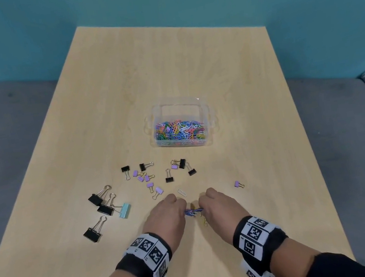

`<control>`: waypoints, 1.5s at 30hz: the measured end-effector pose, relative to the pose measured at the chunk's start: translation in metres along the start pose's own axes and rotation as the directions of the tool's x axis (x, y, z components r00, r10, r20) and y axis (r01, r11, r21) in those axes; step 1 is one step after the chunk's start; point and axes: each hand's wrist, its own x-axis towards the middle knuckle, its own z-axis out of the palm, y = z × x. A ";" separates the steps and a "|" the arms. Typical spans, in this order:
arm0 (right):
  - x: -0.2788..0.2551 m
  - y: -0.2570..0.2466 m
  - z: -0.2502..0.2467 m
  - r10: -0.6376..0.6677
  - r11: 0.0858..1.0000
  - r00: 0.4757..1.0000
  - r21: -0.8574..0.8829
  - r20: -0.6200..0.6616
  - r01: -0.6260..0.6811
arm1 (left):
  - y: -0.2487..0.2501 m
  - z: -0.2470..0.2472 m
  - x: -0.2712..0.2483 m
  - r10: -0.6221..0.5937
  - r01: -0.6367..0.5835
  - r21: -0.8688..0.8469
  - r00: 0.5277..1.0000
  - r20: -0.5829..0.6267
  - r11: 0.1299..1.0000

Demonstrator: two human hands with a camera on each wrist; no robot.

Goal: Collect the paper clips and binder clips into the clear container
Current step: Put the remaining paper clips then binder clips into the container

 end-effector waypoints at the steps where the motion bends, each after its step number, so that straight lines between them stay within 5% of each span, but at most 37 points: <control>1: 0.001 0.001 -0.004 0.016 1.000 1.000 0.012 0.011 -0.016 | 0.000 -0.002 0.001 -0.016 0.016 -0.014 1.000 -0.001 1.000; 11: 0.004 0.021 -0.044 0.087 0.922 0.977 0.355 0.197 -0.154 | -0.012 -0.049 -0.003 -0.093 0.134 -0.339 0.986 0.136 0.931; 17: 0.046 0.025 -0.115 0.124 0.851 0.992 0.510 0.029 -0.121 | -0.021 -0.116 0.046 -0.156 0.133 -0.648 0.987 0.022 0.750; 23: 0.126 0.033 -0.159 0.196 0.914 0.970 0.385 -0.142 -0.128 | -0.019 -0.156 0.132 -0.203 0.058 -0.558 0.958 -0.202 0.828; 30: 0.140 0.029 -0.146 0.212 0.963 0.973 0.191 -0.092 -0.192 | -0.018 -0.139 0.155 -0.177 0.043 -0.608 0.971 -0.162 0.793; 33: 0.111 0.032 -0.132 0.180 0.968 0.978 0.194 -0.104 -0.157 | -0.037 -0.138 0.153 -0.225 0.131 -0.395 0.953 -0.202 0.909; 36: 0.075 0.033 -0.109 0.159 0.968 0.987 0.196 0.000 -0.156 | -0.044 -0.139 0.159 -0.117 0.103 -0.087 0.976 -0.181 0.991; 41: 0.014 0.036 -0.065 0.131 0.965 0.979 0.208 0.154 -0.162 | -0.030 -0.130 0.185 0.015 -0.005 0.223 0.999 -0.043 0.975; 45: -0.024 0.038 -0.048 0.137 0.936 0.979 0.304 0.148 -0.177 | -0.018 -0.121 0.197 -0.004 -0.009 0.343 0.999 0.038 0.939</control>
